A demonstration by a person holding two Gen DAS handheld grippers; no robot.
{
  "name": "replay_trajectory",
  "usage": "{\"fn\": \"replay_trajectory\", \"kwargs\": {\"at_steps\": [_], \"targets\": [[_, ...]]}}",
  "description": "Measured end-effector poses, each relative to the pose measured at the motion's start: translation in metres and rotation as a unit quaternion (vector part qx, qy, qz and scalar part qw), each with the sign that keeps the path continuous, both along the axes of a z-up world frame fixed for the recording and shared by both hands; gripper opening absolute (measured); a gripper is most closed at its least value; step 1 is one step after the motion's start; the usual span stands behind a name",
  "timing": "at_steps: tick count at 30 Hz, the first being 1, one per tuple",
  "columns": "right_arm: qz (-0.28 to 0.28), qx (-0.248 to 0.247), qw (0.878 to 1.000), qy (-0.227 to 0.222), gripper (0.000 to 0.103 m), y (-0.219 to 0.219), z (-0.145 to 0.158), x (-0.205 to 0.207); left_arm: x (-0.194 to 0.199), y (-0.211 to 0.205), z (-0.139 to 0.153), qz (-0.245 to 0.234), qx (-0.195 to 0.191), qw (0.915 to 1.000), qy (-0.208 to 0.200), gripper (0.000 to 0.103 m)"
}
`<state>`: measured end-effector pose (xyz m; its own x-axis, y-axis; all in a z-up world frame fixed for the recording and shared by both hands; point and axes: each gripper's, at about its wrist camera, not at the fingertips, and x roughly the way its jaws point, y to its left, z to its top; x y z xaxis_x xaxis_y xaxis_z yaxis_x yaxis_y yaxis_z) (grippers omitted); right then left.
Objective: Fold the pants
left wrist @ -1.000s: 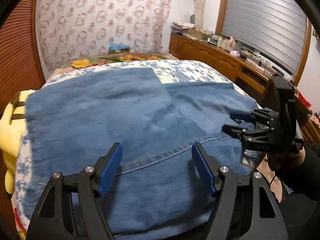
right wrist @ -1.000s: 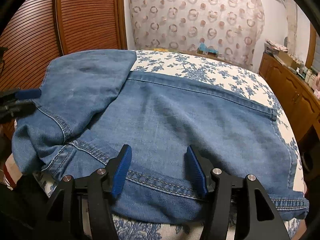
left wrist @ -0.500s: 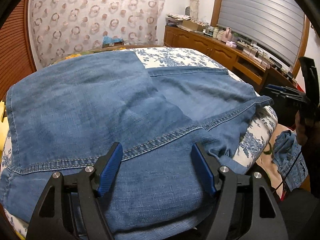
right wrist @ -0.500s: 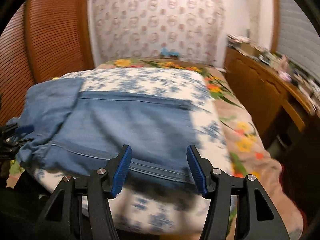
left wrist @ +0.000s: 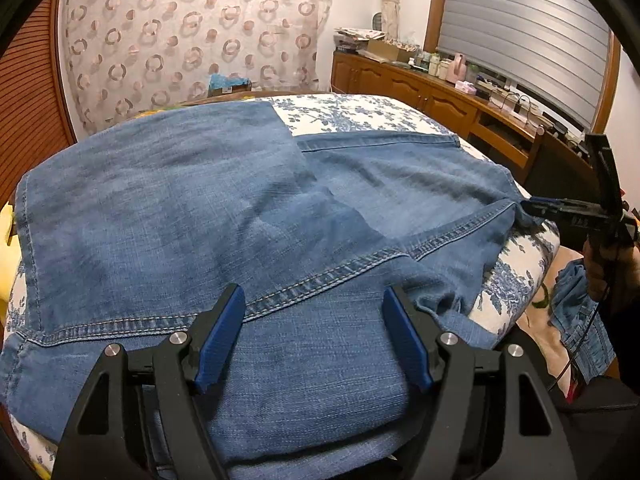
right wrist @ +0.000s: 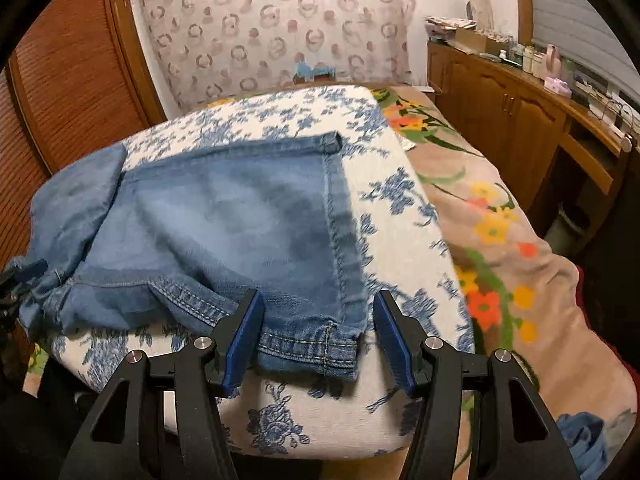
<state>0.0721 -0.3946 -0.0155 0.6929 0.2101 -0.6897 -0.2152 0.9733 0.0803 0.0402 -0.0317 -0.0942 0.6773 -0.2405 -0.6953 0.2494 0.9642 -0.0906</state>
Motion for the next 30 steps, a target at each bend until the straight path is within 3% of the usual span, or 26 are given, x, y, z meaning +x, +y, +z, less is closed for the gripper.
{"fn": "replay_trajectory", "kwargs": {"at_steps": [4,7,9,15,21,30], "targets": [[0.009,-0.019,1.0,-0.006,0.055,0.008,-0.003,-0.002,0.0,0.001,0.0,0.002,-0.005,1.0,0.001,0.073],[0.019,-0.028,0.999,-0.01,0.04,0.007,0.001,-0.004,-0.001,0.003,0.001,0.004,-0.013,0.9999,0.002,0.073],[0.028,-0.022,0.999,-0.008,0.02,0.005,0.002,-0.003,-0.001,0.003,0.002,0.004,-0.014,0.9999,0.003,0.073],[0.044,-0.008,0.999,-0.027,0.016,0.007,0.011,-0.011,-0.002,0.006,0.005,0.004,-0.015,0.9999,0.001,0.073],[0.046,0.01,0.995,-0.093,0.016,0.007,0.053,-0.02,-0.005,0.014,0.013,0.014,-0.021,0.9997,-0.009,0.073],[0.112,0.018,0.981,-0.159,0.015,0.046,0.104,-0.03,-0.009,0.033,0.02,0.033,-0.029,0.9989,-0.018,0.073]]}}
